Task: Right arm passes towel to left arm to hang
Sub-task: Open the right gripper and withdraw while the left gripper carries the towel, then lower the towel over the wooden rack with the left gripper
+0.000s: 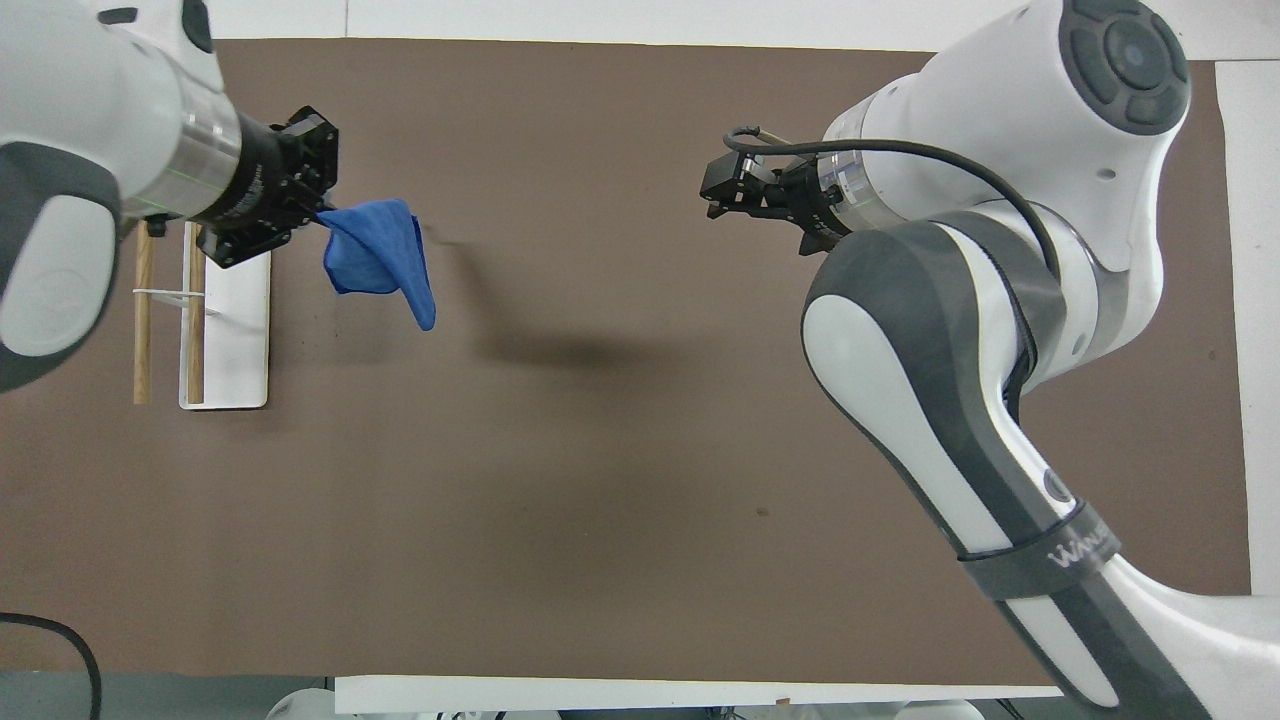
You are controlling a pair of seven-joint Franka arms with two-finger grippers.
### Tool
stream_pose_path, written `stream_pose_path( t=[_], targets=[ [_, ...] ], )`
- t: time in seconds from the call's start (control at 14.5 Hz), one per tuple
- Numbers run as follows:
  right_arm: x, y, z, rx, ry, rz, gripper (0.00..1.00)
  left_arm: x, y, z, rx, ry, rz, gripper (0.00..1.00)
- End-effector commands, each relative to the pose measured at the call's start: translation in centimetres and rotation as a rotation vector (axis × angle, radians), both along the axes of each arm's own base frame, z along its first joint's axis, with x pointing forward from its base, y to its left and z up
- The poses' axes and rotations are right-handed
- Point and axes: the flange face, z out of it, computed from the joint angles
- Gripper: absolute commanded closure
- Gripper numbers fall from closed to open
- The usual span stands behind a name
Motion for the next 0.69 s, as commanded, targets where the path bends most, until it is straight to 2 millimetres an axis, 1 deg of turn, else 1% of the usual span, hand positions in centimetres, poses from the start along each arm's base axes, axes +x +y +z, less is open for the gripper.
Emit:
stream_pose_path(
  t=[0.0, 0.07, 0.21, 0.28, 0.34, 0.41, 0.48, 0.55, 0.62],
  targets=[
    [0.1, -4.2, 0.3, -0.142, 0.012, 0.092, 0.0, 0.5, 5.3, -1.3, 0.034, 0.022, -0.078, 1.0],
    [0.0, -5.6, 1.0, -0.194, 0.019, 0.131, 0.0, 0.9, 7.4, -1.6, 0.04, 0.017, -0.087, 1.0],
    [-1.6, -8.9, 3.9, -0.248, 0.05, 0.173, 0.0, 1.4, 10.7, -2.1, 0.041, 0.005, -0.088, 1.0],
    [-2.7, -10.6, 5.6, -0.265, 0.072, 0.186, 0.0, 1.5, 12.1, -2.9, 0.043, -0.005, -0.089, 1.0],
    [-3.7, -12.2, 7.2, -0.281, 0.086, 0.196, 0.0, 1.1, 13.5, -3.6, 0.053, -0.018, -0.103, 1.0],
    [-4.5, -13.7, 9.5, -0.295, 0.09, 0.194, 0.0, 0.9, 15.0, -4.5, 0.065, -0.027, -0.123, 1.0],
    [-5.2, -15.3, 11.6, -0.304, 0.109, 0.183, 0.0, 0.8, 16.6, -4.8, 0.069, -0.039, -0.143, 1.0],
    [-5.8, -16.6, 14.0, -0.304, 0.118, 0.171, 0.0, 0.8, 17.9, -4.9, 0.073, -0.041, -0.156, 1.0],
    [-6.5, -17.9, 15.9, -0.301, 0.133, 0.166, 0.0, 0.9, 19.0, -4.9, 0.077, -0.043, -0.167, 1.0]
  ],
)
